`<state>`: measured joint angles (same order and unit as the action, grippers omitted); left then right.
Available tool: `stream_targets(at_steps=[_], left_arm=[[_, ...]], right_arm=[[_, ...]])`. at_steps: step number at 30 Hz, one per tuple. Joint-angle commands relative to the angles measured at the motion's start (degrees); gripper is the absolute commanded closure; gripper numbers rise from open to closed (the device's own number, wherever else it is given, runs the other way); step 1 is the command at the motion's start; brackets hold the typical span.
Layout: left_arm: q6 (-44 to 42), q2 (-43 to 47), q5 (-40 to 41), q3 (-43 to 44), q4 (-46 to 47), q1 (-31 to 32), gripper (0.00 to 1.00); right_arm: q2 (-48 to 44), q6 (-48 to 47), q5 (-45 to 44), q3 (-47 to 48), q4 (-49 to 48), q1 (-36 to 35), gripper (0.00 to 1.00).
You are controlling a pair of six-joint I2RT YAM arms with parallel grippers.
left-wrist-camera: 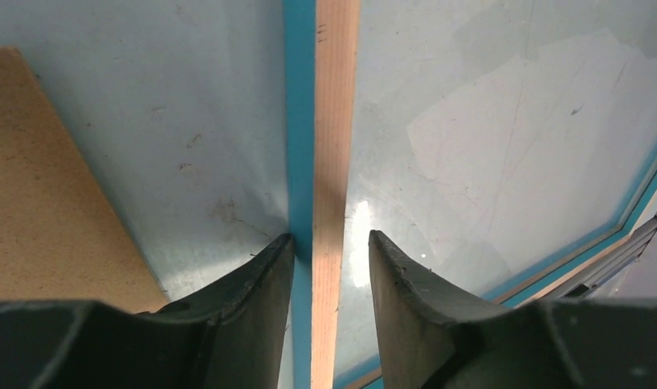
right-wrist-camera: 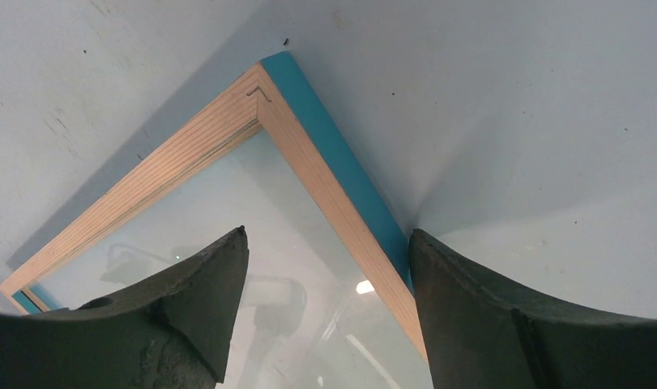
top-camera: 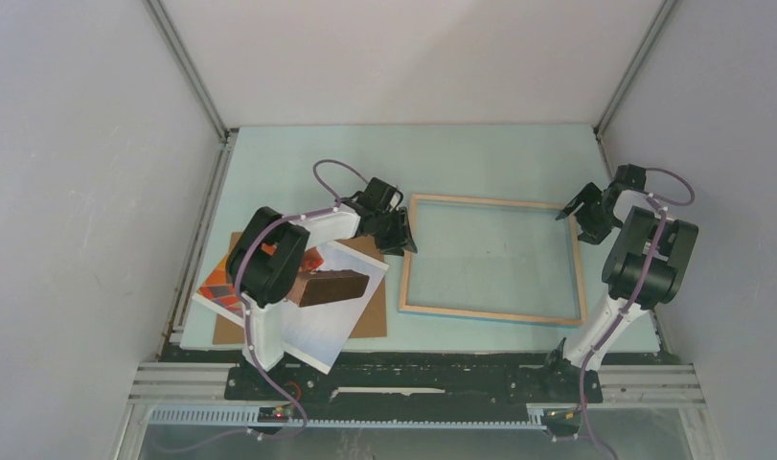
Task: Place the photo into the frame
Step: Adjust the photo frame at the center of the board.
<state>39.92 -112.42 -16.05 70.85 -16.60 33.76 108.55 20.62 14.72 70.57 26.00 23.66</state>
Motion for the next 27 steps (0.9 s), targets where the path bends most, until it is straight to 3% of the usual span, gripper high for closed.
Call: stream_targets(at_steps=[1, 5, 8, 12, 18, 23, 27], left_arm=[[-3.60, 2.35, 3.29, 1.89, -3.64, 0.98, 0.48], [-5.59, 6.06, 2.96, 2.61, -4.88, 0.70, 0.34], [-7.30, 8.36, 2.58, 4.07, -6.73, 0.56, 0.21], [-8.84, 12.30, 1.83, 5.20, -8.48, 0.57, 0.10], [-10.17, 21.37, 1.55, 2.80, -9.07, 0.20, 0.04], [-10.11, 30.39, 0.91, -1.92, -9.22, -1.42, 0.02], [-10.46, 39.12, 2.14, -6.74, -8.96, -3.52, 0.02]], right_arm=[[0.21, -0.05, 2.75, -0.86, 2.61, -0.90, 0.19], [-2.25, -0.55, -1.65, -0.82, 3.33, -0.85, 0.13], [-4.60, -0.72, -6.32, -0.66, 4.32, -0.92, 0.01], [-7.96, -0.55, -14.14, -0.17, 7.05, -1.63, 0.01], [-15.01, 0.07, -23.78, -0.16, 10.64, -7.30, 0.00], [-19.08, -2.72, -19.06, 0.27, 15.30, -15.92, 0.01], [-22.59, -6.59, -17.37, -2.65, 16.63, -32.68, 0.06]])
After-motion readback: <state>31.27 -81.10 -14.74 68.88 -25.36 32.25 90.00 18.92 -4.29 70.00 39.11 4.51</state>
